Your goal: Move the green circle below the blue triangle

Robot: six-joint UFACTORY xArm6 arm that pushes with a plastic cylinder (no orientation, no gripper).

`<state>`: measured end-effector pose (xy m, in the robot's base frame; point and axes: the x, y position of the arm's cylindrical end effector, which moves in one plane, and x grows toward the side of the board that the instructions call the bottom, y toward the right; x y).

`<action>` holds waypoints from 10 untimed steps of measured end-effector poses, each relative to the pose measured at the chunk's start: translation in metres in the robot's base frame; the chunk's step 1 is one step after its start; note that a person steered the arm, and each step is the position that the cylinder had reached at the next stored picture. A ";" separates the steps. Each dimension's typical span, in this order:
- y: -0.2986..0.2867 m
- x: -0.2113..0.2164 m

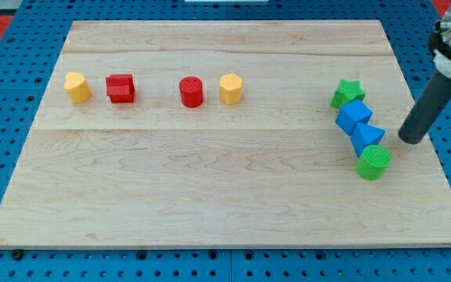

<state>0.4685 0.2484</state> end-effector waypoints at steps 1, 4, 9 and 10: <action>-0.024 0.001; -0.007 0.001; -0.015 0.038; -0.023 0.027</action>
<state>0.4956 0.2250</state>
